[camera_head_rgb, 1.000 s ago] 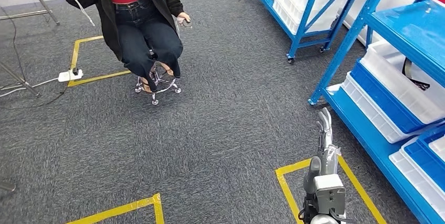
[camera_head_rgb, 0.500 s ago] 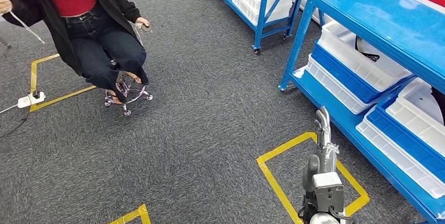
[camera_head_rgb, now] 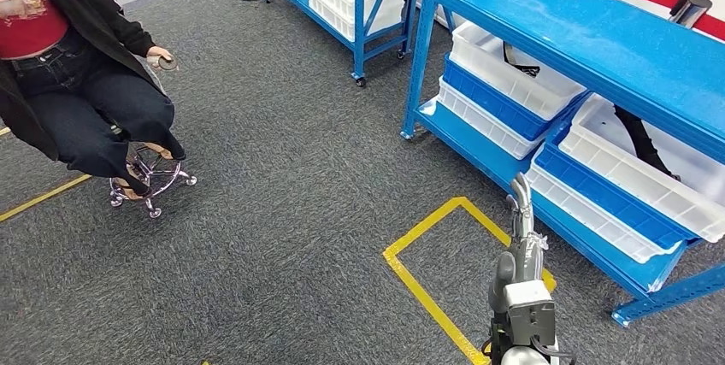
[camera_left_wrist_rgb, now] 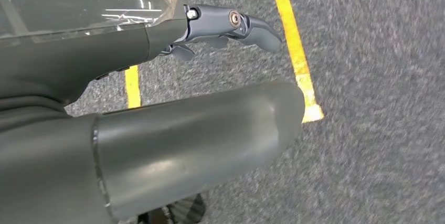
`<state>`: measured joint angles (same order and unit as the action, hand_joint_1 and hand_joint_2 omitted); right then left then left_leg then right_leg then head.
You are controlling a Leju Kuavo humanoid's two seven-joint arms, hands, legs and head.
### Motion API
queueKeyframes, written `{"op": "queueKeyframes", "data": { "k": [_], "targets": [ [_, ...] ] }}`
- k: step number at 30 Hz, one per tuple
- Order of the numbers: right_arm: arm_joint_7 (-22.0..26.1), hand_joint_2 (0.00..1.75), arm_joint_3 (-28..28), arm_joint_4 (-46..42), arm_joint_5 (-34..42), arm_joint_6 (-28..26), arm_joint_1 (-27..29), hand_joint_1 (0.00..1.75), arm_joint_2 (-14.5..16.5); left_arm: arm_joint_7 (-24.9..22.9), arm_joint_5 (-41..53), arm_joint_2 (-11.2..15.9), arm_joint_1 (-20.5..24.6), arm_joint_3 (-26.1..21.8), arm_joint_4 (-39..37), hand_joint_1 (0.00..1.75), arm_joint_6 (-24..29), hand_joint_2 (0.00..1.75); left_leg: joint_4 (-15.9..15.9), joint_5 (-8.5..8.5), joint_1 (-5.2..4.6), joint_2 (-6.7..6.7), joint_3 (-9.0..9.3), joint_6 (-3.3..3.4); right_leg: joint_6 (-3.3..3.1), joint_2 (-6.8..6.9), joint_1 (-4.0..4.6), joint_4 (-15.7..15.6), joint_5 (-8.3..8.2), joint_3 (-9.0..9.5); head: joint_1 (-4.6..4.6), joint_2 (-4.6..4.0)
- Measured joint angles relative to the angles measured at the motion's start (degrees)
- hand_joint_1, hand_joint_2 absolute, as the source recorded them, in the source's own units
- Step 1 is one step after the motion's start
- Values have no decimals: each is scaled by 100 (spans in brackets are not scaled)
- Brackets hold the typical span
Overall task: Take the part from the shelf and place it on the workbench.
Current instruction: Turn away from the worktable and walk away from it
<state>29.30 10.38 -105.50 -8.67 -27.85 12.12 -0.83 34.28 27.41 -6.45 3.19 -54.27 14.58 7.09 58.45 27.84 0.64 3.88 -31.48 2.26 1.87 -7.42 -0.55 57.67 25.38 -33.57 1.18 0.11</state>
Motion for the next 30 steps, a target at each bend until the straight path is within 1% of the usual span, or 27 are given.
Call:
{"op": "queueKeyframes", "data": {
  "k": [1,2,4,6,7,8,9,10,11,12,13,14,15,16,17,18,19,20,21,22,23,24,25,27,28,29,30],
  "targets": [
    [-8,0,-1,0,-25,15,-1,0,1,0,1,-3,3,-1,0,0,-1,0,-47,-30,-1,-73,17,31,19,81,2,45,20,-46,3,0],
    [-17,0,0,0,-49,28,-9,0,2,1,2,-5,0,-2,0,0,-1,0,-95,-60,3,-159,34,60,21,222,8,188,96,-136,9,0],
    [-34,0,2,1,-73,52,-24,0,7,0,7,-6,-17,-8,0,0,-5,0,-136,-82,-1,-338,47,89,2,542,2,792,386,-448,20,0],
    [-45,0,3,5,-78,73,-17,0,11,-1,10,-4,-29,-11,0,0,-14,0,-133,-77,-9,-520,34,94,32,645,-24,1454,621,-774,23,0],
    [-47,0,3,9,-79,82,-8,0,11,-1,11,-5,-30,-12,0,0,-19,0,-132,-73,-9,-605,29,90,78,668,-41,1558,630,-814,23,0],
    [-48,0,3,11,-79,88,0,0,11,-1,13,-7,-29,-12,0,0,-23,0,-130,-67,-7,-685,29,81,140,700,-59,1428,558,-729,24,0],
    [-48,0,3,13,-78,90,4,0,11,-1,16,-10,-27,-12,0,0,-28,0,-128,-57,-5,-757,38,65,205,768,-83,1088,429,-529,24,0],
    [-48,0,3,13,-74,93,3,0,12,-1,20,-11,-27,-12,1,0,-33,0,-123,-41,-9,-821,54,40,249,913,-103,655,301,-284,25,0],
    [-48,0,3,14,-67,97,0,0,12,-1,24,-7,-28,-12,2,0,-38,0,-114,-17,-21,-880,72,5,265,1062,-98,294,195,-69,27,0],
    [-46,0,3,15,-60,102,-4,0,13,-1,27,-2,-28,-13,3,0,-42,0,-108,7,-35,-933,93,-34,241,1166,-90,67,134,65,22,0],
    [-44,0,3,16,-53,107,-5,0,14,-1,32,4,-26,-13,4,0,-45,0,-102,28,-47,-986,117,-72,195,1217,-71,-24,113,116,19,0],
    [-42,0,3,17,-49,109,-6,0,13,-1,37,7,-20,-13,4,0,-46,0,-104,43,-48,-1042,138,-105,146,1170,-45,-16,103,109,14,0],
    [-39,0,2,17,-47,110,-8,0,13,-3,42,6,-10,-14,4,0,-48,0,-106,56,-33,-1094,157,-137,93,1088,-58,-17,94,102,9,0],
    [-37,0,2,17,-46,110,-6,0,12,-5,47,8,2,-15,4,0,-49,0,-83,88,-8,-1062,166,-171,57,1020,-70,-25,85,102,9,0],
    [-33,0,2,18,-44,109,-11,0,10,-9,52,10,11,-21,4,0,-51,0,1,166,18,-944,143,-198,18,951,-86,-32,73,105,6,0],
    [-30,0,2,21,-40,110,-20,0,11,-13,58,10,14,-33,4,0,-56,0,193,305,38,-777,68,-218,-25,885,-107,-39,59,114,1,0],
    [-22,0,5,27,-34,112,-25,0,11,-15,63,10,10,-49,3,0,-60,0,506,486,50,-585,-69,-226,-52,820,-102,-39,53,112,-5,0],
    [-15,0,9,38,-23,117,-32,0,10,-17,67,9,-1,-69,2,0,-64,0,885,673,51,-463,-250,-224,-77,750,-90,-36,49,111,-11,0],
    [-9,0,13,52,-9,121,-34,0,10,-18,68,8,-12,-87,1,0,-68,0,1244,810,50,-410,-439,-221,-89,676,-74,-34,48,111,-14,0],
    [-1,0,15,68,6,126,-34,0,8,-19,64,10,-19,-100,0,0,-75,0,1478,851,49,-391,-582,-213,-90,598,-57,-31,48,113,-15,0],
    [4,0,15,84,20,129,-33,0,6,-18,58,11,-22,-109,0,0,-84,0,1511,776,49,-383,-635,-199,-90,522,-47,-27,48,118,-15,0],
    [9,0,15,99,30,129,-34,0,3,-17,50,10,-21,-115,0,0,-94,0,1334,602,49,-367,-586,-179,-90,445,-40,-22,49,124,-15,0],
    [13,0,15,110,38,129,-35,0,2,-17,39,10,-18,-118,0,0,-104,0,991,368,52,-309,-451,-155,-89,369,-38,-16,49,131,-15,0],
    [16,0,15,124,41,126,-40,0,2,-15,26,13,-13,-125,0,0,-120,0,305,46,60,-52,-158,-126,-79,238,-24,0,48,126,-13,0],
    [17,0,15,127,42,121,-43,0,1,-13,23,14,-12,-129,0,0,-128,0,118,-14,54,37,-78,-121,-65,185,-21,5,42,109,-13,0],
    [19,0,14,128,42,115,-43,0,1,-10,24,14,-10,-133,0,0,-137,0,56,-14,38,72,-54,-117,-40,134,-16,3,32,84,-11,0],
    [21,0,14,129,44,108,-40,0,0,-5,22,12,-5,-135,0,0,-143,0,42,-28,12,7,-51,-102,-4,80,-17,-7,16,56,-11,0]
  ]
}}
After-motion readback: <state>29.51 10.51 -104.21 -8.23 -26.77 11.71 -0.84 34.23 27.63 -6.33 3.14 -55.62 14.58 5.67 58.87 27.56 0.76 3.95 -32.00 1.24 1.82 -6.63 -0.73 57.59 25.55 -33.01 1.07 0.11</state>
